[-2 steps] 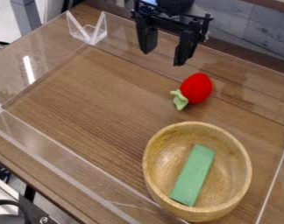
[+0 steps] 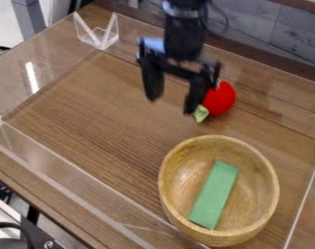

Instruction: Remove the green stick from the brown bowl and put it on the table

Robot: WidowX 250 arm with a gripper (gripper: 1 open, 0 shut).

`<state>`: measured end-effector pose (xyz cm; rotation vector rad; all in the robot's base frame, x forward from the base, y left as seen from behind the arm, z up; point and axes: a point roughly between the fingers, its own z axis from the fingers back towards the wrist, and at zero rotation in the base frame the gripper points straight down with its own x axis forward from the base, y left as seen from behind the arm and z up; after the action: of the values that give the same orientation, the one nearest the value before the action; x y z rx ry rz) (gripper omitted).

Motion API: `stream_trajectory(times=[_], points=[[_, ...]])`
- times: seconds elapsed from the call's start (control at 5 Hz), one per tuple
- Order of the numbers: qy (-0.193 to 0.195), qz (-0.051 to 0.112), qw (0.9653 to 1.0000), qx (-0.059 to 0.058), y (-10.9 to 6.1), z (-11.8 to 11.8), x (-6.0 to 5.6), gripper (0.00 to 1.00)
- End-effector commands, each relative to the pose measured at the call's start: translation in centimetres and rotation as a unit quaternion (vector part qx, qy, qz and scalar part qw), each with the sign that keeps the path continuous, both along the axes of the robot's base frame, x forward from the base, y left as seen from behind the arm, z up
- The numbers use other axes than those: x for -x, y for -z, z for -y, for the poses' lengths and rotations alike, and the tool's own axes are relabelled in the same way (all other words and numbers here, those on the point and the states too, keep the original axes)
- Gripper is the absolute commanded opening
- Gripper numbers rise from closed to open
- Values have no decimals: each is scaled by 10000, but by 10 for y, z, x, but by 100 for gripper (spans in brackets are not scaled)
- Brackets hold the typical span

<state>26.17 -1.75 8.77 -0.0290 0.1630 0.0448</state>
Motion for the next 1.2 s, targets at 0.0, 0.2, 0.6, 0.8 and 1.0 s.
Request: stream_trajectory(times=[0.0, 0.2, 0.6, 0.8, 1.0], points=[[-285, 257, 9992, 78, 3, 29, 13, 100], [-587, 300, 9977, 165, 13, 56, 25, 100], [-1390, 365, 9894, 208, 19, 73, 40, 100], [-1703, 332, 9845, 248, 23, 81, 52, 100], [-1792, 364, 9827, 289, 35, 81, 55, 100]])
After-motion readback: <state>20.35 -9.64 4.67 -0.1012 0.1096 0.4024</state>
